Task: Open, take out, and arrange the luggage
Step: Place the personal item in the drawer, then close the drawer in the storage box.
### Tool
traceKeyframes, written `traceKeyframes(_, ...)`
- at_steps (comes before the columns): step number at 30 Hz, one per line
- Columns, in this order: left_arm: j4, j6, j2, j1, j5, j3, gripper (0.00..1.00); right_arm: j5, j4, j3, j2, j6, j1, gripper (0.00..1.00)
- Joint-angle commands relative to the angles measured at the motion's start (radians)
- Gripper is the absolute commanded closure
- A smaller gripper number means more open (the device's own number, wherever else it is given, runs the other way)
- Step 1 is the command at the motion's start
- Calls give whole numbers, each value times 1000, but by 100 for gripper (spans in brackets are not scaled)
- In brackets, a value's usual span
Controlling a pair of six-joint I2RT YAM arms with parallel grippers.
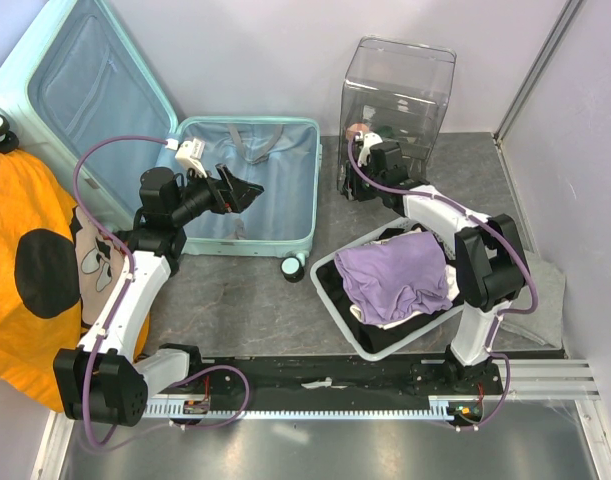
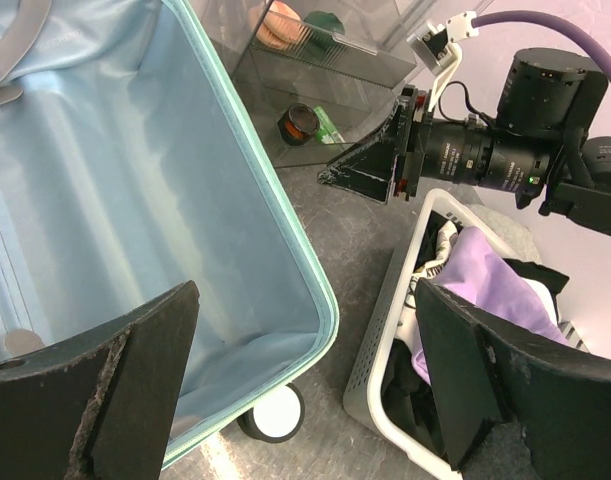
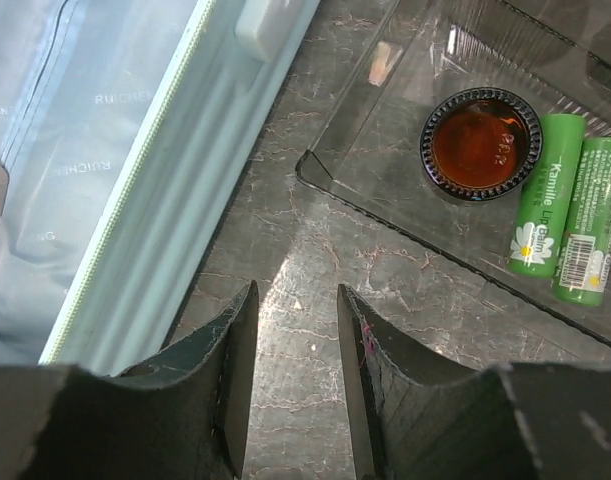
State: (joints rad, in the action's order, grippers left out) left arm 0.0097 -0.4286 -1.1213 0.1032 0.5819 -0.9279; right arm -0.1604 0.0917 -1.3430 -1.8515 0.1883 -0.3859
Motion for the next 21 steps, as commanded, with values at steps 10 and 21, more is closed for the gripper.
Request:
traceKeyframes(10, 29, 11, 9, 0, 13, -28, 5, 223, -20, -96, -126, 30, -1, 60)
traceKeyframes(21, 21, 19, 14, 0, 1, -29, 5, 312, -73, -258, -261, -27, 12, 60)
